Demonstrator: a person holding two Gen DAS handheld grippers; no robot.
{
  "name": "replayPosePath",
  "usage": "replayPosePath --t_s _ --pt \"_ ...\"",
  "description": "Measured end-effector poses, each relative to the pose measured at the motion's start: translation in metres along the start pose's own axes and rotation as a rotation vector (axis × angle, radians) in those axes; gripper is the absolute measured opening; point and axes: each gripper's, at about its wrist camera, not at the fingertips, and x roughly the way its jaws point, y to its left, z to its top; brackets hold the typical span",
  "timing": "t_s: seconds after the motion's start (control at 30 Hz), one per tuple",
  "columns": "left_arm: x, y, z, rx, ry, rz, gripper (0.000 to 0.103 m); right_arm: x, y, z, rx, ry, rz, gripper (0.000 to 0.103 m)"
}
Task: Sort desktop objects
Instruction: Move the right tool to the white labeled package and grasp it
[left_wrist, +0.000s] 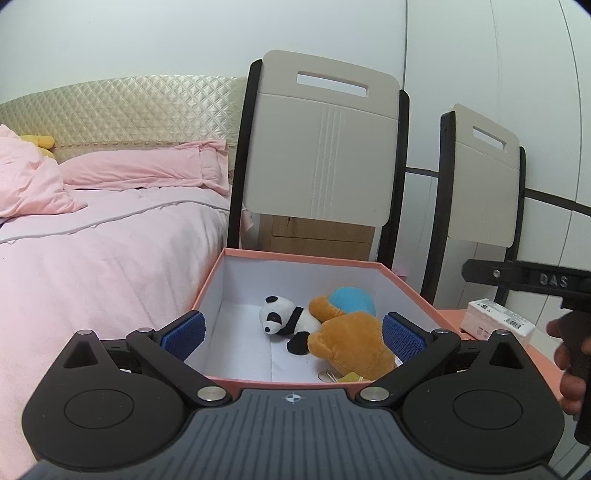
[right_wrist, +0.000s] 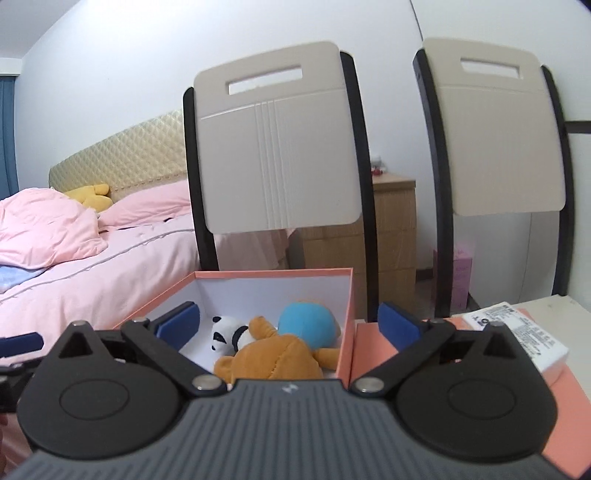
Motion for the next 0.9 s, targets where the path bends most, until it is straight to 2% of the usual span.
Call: replayPosePath --t_s 0.37,0.9 --pt "0.001 -0.002 -0.002 0.008 -0.004 0.000 0.103 -0.006 -0.017 -0.018 -0.019 -0.016 -0.002 0.103" --pt "0.002 -0.004 -0.002 0.014 0.004 0.000 0.103 -0.011 -0.031 -0.019 -0.014 -0.065 -0.014 0.103"
